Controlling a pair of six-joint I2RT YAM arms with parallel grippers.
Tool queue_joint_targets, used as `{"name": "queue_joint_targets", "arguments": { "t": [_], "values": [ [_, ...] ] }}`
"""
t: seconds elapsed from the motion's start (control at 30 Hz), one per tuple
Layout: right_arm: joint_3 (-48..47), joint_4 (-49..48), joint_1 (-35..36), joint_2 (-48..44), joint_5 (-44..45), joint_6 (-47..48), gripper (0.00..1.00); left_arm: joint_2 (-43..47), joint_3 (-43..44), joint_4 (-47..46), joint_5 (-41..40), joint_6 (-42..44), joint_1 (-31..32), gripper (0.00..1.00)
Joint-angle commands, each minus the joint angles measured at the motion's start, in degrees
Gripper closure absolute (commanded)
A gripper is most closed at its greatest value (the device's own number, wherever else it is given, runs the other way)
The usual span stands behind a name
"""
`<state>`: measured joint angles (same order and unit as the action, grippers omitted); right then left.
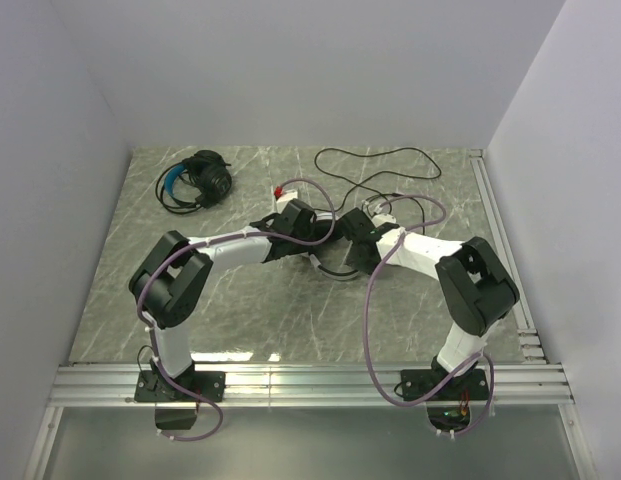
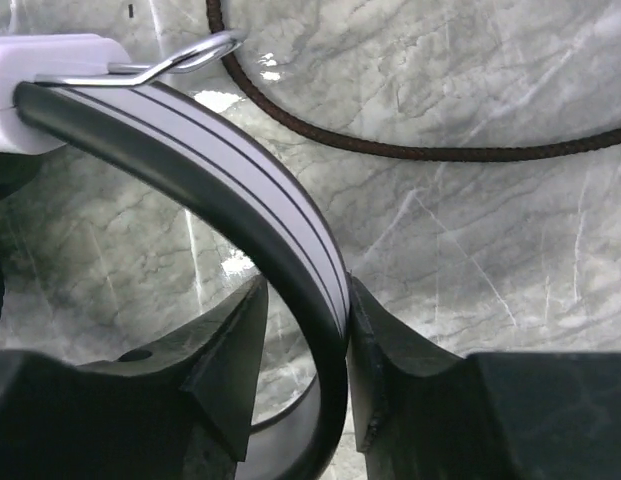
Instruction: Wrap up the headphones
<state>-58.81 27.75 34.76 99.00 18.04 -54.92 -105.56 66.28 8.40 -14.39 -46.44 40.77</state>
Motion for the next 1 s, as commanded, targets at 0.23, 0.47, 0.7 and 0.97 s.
{"name": "queue_joint_targets", "arguments": {
  "t": [0.23, 0.47, 0.7, 0.97],
  "values": [
    [-2.3, 0.7, 0.8, 1.0, 1.3, -2.1, 1.00, 1.7, -2.4, 0.2, 5.2, -1.0, 0.4, 0.52],
    [-2.7, 2.4, -0.5, -7.7, 7.6, 4.5, 1.00, 13.6, -9.5, -7.7, 4.9, 2.7, 0.4, 0.08],
    [4.3, -2.8, -7.4, -21.6, 3.1, 15.7, 1.00, 36.1, -25.3, -23.2, 5.2, 8.5, 0.4, 0.01],
    [5.5, -1.7, -10.9, -30.0, 2.7, 20.7, 1.00, 53.1, -24.5, -22.1, 8.1, 10.8, 0.4, 0.01]
  ]
}}
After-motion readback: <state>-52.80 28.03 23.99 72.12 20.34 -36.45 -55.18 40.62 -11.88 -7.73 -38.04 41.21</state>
